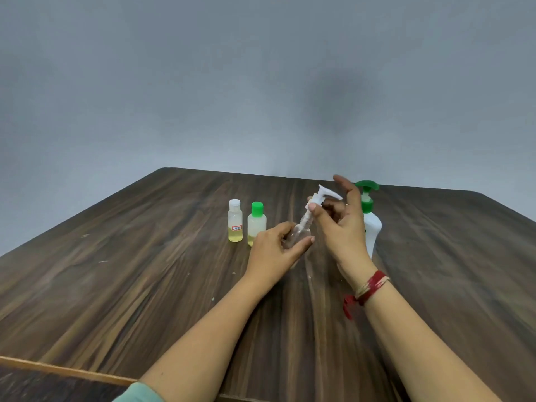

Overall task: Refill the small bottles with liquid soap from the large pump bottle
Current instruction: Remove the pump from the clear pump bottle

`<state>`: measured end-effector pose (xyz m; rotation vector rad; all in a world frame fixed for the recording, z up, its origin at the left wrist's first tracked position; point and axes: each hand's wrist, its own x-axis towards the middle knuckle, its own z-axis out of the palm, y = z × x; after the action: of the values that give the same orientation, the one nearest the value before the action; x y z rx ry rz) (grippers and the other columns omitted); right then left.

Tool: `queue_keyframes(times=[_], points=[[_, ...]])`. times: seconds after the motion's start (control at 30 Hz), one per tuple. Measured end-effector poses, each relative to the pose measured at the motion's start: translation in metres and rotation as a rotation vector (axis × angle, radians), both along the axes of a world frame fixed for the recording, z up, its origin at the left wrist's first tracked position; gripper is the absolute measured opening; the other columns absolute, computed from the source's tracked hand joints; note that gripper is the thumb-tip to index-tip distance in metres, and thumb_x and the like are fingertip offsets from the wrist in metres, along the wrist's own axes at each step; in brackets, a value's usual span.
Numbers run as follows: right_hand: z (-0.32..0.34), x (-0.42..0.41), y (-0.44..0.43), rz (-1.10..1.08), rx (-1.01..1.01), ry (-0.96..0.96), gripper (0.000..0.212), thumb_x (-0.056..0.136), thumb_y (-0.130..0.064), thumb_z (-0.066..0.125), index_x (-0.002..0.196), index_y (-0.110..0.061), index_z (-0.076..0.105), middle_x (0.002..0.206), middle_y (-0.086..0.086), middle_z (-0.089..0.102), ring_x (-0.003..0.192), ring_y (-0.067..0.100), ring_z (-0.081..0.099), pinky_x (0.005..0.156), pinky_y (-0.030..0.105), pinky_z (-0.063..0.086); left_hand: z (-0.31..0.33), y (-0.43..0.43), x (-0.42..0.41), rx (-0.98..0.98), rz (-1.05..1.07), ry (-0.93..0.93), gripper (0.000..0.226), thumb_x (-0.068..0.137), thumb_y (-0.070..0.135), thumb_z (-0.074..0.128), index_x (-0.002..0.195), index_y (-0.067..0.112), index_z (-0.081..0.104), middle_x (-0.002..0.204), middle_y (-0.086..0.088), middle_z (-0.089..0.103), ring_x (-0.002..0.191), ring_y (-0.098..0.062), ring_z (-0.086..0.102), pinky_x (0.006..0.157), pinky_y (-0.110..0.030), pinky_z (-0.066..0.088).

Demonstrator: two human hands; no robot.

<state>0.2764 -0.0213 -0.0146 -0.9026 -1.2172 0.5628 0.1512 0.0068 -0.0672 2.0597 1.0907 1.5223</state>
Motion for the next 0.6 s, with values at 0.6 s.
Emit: queue_keyframes(times=[0.6], points=[[0.03, 0.013, -0.018, -0.036, 0.306, 0.2, 0.054, 0.088, -0.001, 0.067, 0.133, -0.017, 0.04, 0.097, 0.016, 0.07, 0.098, 0.031, 0.067, 0.094, 0.043, 0.054, 0.002, -0.003, 0.0, 0.046, -0.011, -0.016, 0.036, 0.077, 0.054, 0.067, 0.085, 0.019, 0.067, 0.066, 0.003, 0.062, 0.062, -0.018, 0.055, 0.054, -0.03, 0.042]])
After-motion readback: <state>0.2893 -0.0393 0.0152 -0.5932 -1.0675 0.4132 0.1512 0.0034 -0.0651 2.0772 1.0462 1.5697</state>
